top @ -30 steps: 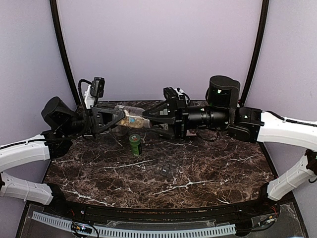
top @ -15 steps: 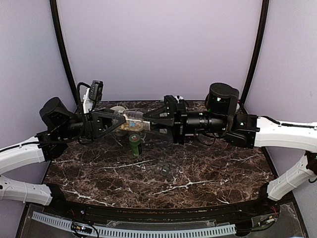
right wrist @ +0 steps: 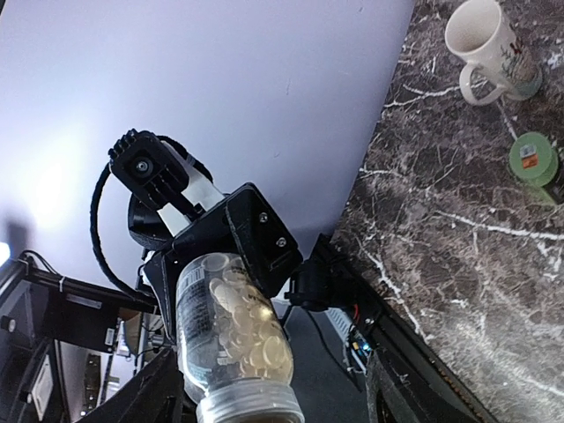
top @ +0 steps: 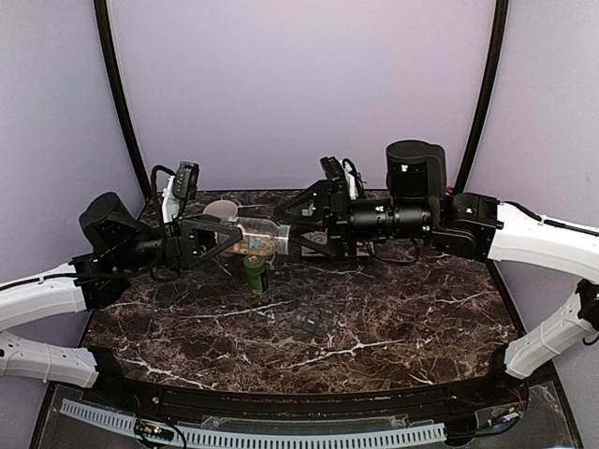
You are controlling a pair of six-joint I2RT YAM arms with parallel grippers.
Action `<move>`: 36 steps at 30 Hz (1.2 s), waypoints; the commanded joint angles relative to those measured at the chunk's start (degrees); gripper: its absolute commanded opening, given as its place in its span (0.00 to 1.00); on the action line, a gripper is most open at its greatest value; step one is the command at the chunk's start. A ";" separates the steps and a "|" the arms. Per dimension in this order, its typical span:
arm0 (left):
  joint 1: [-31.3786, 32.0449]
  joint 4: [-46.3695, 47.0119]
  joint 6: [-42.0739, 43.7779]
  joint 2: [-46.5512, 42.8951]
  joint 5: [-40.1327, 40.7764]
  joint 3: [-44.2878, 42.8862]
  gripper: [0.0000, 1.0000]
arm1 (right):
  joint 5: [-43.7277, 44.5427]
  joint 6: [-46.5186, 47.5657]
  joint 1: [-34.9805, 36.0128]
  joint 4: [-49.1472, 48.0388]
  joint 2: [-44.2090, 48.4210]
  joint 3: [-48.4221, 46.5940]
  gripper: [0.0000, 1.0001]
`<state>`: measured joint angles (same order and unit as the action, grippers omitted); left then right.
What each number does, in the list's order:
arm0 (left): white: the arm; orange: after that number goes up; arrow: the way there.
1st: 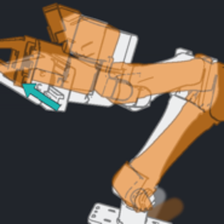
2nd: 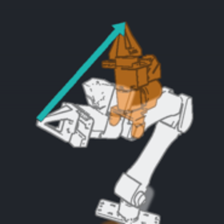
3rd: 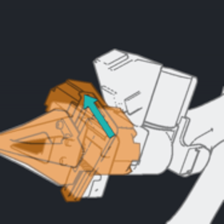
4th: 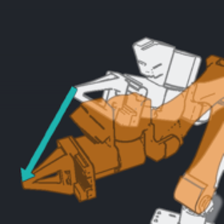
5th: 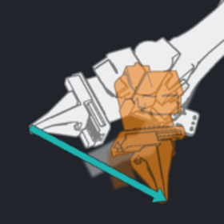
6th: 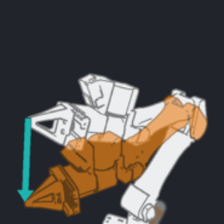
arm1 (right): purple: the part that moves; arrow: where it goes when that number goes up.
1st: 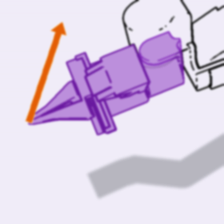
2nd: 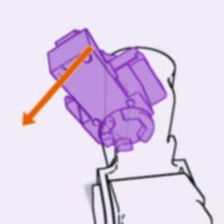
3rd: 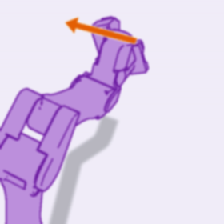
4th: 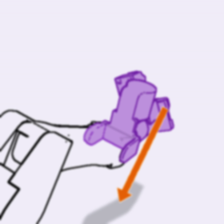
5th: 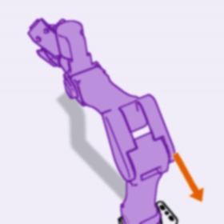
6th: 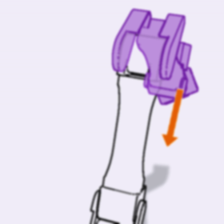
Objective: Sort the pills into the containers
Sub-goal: Screw the lid of the pill bottle onto the pill bottle, then pass from the left arm to the right
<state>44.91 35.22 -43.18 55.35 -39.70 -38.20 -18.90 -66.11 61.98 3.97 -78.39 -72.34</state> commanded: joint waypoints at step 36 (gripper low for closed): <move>0.01 16.44 -20.51 8.81 -1.73 -1.35 0.00 | 6.79 38.24 4.37 12.23 5.77 -2.97 0.73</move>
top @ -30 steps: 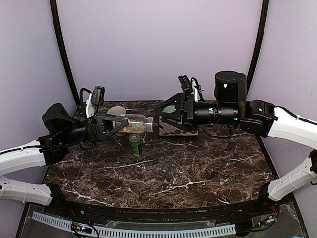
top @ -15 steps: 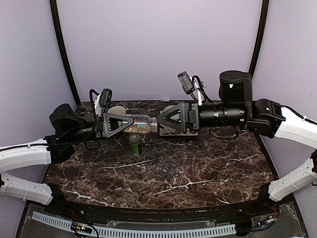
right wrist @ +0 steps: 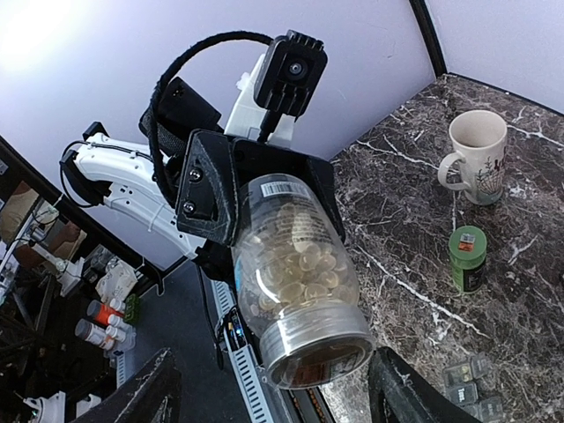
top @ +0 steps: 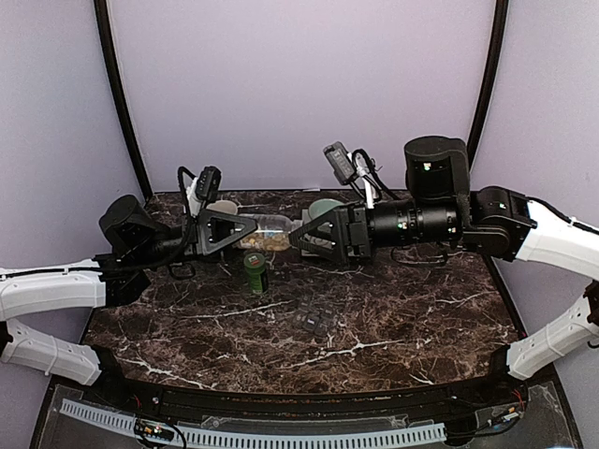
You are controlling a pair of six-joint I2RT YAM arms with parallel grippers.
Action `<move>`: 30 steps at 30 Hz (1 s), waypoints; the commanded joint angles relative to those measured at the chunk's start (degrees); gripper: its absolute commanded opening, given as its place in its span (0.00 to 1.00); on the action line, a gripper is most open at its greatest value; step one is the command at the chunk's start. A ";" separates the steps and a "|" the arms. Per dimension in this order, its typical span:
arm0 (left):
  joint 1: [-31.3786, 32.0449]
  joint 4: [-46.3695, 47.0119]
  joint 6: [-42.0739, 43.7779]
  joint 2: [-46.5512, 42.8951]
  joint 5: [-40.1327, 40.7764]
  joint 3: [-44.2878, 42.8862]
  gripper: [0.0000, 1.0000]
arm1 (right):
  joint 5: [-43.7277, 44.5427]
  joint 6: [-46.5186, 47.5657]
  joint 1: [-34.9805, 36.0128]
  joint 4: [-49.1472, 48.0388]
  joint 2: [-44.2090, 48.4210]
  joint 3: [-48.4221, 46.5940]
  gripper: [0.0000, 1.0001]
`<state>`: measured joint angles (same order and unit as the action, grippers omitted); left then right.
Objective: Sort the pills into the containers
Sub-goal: Pass from the left arm to the right
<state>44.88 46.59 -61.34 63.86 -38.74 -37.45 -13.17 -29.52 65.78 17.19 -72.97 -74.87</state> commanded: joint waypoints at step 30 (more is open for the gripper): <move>0.03 10.88 -7.15 3.75 -7.60 -2.71 0.00 | 0.52 2.79 1.01 -0.44 -2.40 -2.26 0.38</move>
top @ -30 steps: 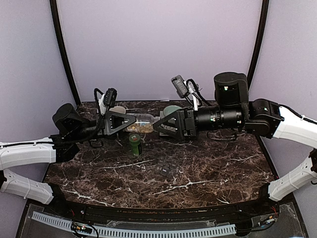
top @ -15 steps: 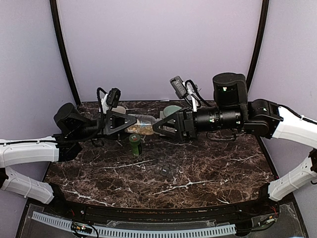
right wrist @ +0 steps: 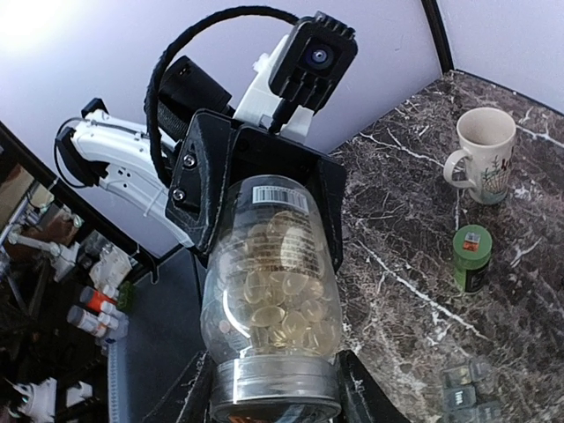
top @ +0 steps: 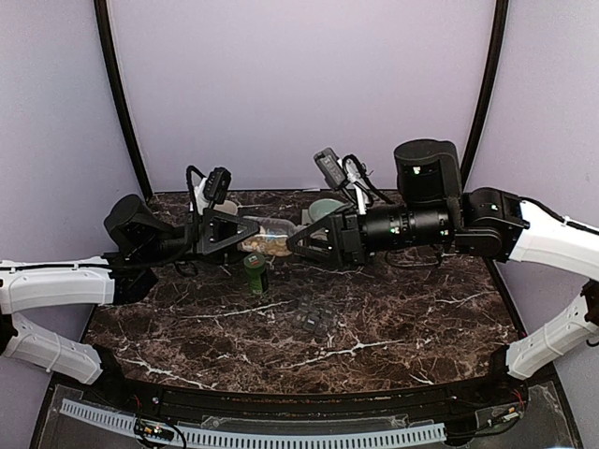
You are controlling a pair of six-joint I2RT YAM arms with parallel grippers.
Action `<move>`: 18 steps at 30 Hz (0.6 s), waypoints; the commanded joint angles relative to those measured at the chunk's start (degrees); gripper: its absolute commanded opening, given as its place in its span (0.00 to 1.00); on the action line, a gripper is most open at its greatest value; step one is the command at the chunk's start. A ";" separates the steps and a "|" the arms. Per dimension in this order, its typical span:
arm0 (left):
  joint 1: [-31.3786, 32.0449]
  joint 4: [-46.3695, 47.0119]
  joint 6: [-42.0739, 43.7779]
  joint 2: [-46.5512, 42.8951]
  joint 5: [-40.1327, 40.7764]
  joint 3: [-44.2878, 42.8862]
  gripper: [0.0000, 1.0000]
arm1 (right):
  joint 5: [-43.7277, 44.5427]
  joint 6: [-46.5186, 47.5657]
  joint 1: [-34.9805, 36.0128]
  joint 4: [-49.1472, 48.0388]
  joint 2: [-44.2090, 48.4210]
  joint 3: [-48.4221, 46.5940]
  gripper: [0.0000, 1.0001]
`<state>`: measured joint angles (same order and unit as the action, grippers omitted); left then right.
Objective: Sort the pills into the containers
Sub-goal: Pass from the left arm to the right
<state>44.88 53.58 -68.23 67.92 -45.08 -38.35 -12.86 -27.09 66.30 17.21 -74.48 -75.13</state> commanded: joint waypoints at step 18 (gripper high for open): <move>-2.58 -12.36 8.69 -8.36 11.17 2.75 0.65 | 7.58 -2.57 0.45 5.63 -1.83 -5.64 0.08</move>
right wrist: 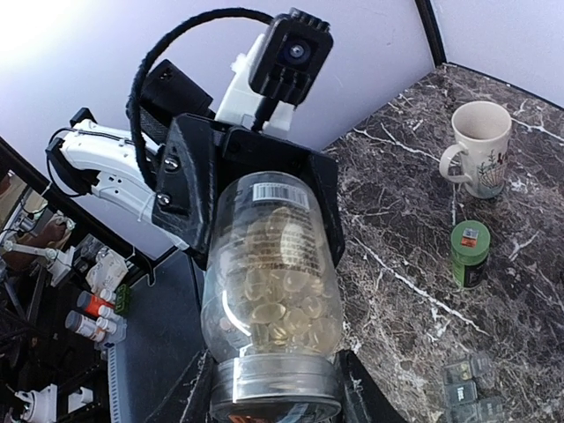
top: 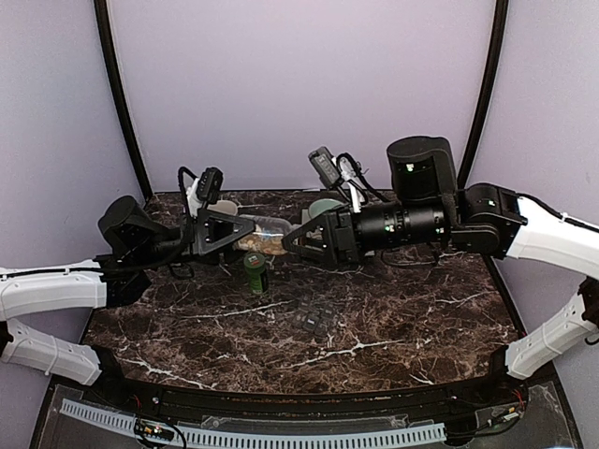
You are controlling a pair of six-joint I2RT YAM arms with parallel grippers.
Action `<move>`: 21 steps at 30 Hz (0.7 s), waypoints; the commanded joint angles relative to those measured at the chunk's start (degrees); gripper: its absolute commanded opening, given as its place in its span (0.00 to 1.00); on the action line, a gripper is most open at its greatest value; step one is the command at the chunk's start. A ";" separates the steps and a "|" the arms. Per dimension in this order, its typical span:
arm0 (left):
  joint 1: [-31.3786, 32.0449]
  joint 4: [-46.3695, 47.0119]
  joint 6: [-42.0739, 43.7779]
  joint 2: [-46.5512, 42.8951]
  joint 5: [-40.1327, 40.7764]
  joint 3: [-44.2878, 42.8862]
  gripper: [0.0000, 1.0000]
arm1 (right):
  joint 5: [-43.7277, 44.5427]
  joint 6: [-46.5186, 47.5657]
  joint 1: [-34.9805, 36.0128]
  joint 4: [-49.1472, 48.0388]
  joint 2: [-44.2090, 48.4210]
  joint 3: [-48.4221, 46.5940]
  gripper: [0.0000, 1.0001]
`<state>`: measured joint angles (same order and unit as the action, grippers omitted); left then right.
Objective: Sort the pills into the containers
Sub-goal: Pass from the left arm to the right, then place the pill bottle at the center of the board.
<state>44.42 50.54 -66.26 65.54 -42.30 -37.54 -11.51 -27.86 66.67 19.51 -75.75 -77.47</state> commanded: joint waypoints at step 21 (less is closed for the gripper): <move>-5.04 -60.00 24.69 -21.39 38.72 -1.24 0.80 | 31.91 -7.56 -14.46 50.12 -21.03 -25.60 0.01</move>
<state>39.64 0.99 -46.39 45.34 -8.80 -35.90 14.48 -34.94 56.84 54.57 -92.16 -98.72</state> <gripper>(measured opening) 0.807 0.380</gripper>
